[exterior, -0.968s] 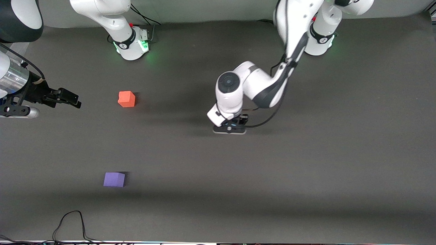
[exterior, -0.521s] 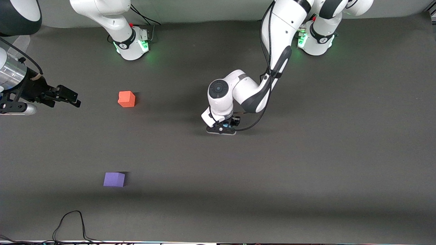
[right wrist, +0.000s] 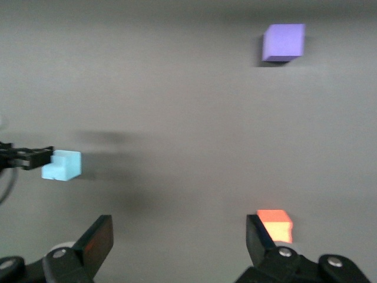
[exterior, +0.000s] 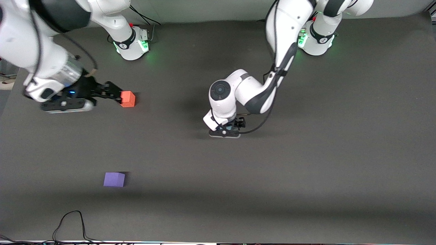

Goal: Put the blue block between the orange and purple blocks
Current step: 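Lower the blue block while the right gripper reaches toward it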

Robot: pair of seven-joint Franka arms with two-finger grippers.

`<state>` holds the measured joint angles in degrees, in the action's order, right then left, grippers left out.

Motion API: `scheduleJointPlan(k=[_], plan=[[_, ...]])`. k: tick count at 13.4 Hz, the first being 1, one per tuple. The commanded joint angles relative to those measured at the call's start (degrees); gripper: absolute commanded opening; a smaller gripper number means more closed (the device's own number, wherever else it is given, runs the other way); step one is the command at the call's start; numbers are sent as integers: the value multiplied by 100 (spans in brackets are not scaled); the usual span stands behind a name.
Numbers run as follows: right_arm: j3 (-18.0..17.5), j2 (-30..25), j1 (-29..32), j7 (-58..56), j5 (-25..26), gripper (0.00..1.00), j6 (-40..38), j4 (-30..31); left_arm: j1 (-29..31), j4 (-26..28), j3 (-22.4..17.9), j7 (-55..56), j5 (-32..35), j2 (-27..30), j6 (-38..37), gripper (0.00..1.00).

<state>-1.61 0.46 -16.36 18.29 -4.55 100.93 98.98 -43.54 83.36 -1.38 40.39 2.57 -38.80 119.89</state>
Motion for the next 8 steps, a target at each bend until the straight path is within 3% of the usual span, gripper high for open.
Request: scheduleJointPlan(k=[1,5,8], plan=[[55,419,-551,526,-55,100,391,-90,792,190,77,-1116,-624,1099,-1060,100],[55,1174,-1517,1517,-46,100,1294,-107,2382,181,77,-2655,-758,1646,-2029,100],[64,1859,-2221,2326,33,100,2042,-195,3262,190,50,-3465,-662,1936,-2399,100]])
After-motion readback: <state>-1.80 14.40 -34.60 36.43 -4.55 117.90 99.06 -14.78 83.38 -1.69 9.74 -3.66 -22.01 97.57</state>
